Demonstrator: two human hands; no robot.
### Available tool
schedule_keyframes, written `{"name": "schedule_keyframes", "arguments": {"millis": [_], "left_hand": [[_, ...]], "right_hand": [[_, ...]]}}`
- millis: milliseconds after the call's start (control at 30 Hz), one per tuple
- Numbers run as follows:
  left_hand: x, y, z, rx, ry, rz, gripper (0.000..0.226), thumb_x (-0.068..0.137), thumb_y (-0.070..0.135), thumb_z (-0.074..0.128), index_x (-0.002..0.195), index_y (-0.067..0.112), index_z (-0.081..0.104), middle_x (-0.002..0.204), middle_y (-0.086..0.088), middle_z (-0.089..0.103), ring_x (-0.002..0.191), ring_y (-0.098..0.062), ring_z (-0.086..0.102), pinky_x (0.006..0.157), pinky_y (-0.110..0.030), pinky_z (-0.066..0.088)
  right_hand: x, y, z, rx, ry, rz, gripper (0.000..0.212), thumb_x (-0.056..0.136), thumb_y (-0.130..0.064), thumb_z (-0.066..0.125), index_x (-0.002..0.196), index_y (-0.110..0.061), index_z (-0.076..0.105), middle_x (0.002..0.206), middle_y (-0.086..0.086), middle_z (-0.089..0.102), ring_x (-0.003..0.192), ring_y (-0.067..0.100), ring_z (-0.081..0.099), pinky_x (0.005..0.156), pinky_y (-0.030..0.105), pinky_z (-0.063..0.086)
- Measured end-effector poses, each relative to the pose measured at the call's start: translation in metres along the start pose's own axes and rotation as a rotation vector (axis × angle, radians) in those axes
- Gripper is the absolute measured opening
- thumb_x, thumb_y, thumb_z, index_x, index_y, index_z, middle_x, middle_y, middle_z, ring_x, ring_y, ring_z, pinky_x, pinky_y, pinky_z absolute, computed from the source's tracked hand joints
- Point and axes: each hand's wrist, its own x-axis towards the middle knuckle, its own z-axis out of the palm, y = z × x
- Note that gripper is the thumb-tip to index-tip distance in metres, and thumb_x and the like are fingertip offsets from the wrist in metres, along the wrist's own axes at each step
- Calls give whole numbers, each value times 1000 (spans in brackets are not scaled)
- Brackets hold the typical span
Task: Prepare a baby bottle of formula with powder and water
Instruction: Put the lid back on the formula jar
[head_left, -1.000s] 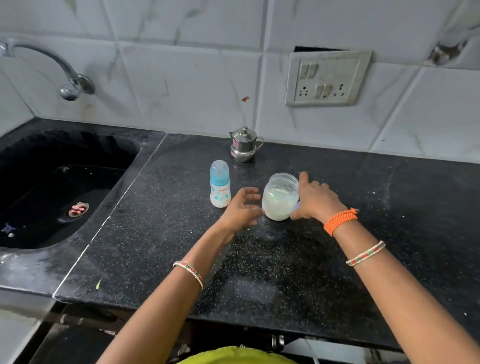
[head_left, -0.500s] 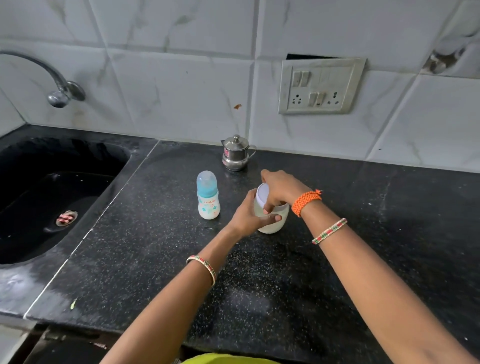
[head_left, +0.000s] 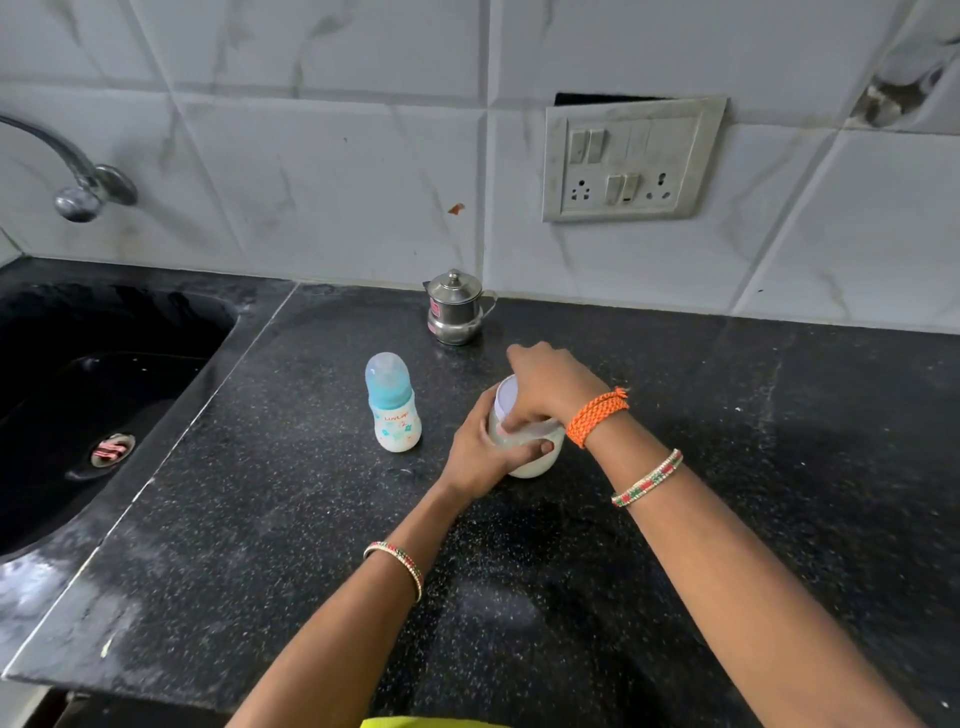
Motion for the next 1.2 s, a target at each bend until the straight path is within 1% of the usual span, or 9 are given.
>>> {"name": "schedule_keyframes", "arguments": {"millis": [100,233,333,400,467,733,933,1067,1200], "left_hand": [[0,0,0,-1,-3,-1,78,53,45,87,119,47,45,117,15,62,108,2,58,85,-15,48],[0,-2,1,-28,-5,6,85,55,40,88,125,45,40,125,13,58,114,-1,55,86,-12,46],[0,-2,1,-26,-17,15,84,57,37,87,126,47,39,125,14,58,113,0,56,89,-17,47],[1,-2,1,-26,-15,12,86,58,36,87,129,42,40,125,12,59,114,-2,56,94,-22,47],[0,-1,1,-33,-18,3,87,55,38,86,129,37,41,124,9,59,115,-6,57,96,-25,46],[1,-1,-2,-3,-58,29,85,59,34,85,131,30,41,123,6,61,113,-8,59,96,-30,49],[-3,-2,-1,-52,-86,-5,86,56,31,81,128,30,35,121,6,55,111,-9,57,88,-22,50],[2,-2,-16,135,-232,6,103,59,28,86,131,36,14,130,7,46,119,-3,48,91,-13,43],[-3,-6,-18,231,-120,-21,94,53,36,86,127,42,29,117,21,54,112,-4,54,85,-14,41]], "right_hand": [[-6,-2,8,-81,137,193,67,87,-66,44,101,-4,65,104,12,65,97,29,63,65,32,41],[-11,8,-11,-116,162,150,69,93,-67,22,63,-11,50,64,5,53,73,25,56,63,32,35],[-6,14,-25,-117,68,-58,32,88,-45,58,97,-16,61,99,4,60,93,25,54,70,34,37],[-2,11,-25,-61,-243,-168,49,81,-28,70,126,-27,52,126,3,51,113,25,48,78,34,40],[1,9,-16,-35,-339,-177,64,76,-17,73,133,-29,46,132,4,48,115,25,49,78,34,41],[4,-2,10,-105,-90,-32,54,77,-33,70,126,-20,51,122,11,56,109,31,56,76,36,46],[-8,15,46,-314,370,-128,52,91,-58,33,117,-17,52,97,12,60,72,30,62,53,31,34],[-4,38,50,-319,374,-378,70,79,-68,31,120,-14,49,99,8,58,66,30,62,53,30,31],[5,38,48,-397,356,-474,70,78,-67,31,123,-16,48,98,6,59,60,28,58,50,30,26]]}}
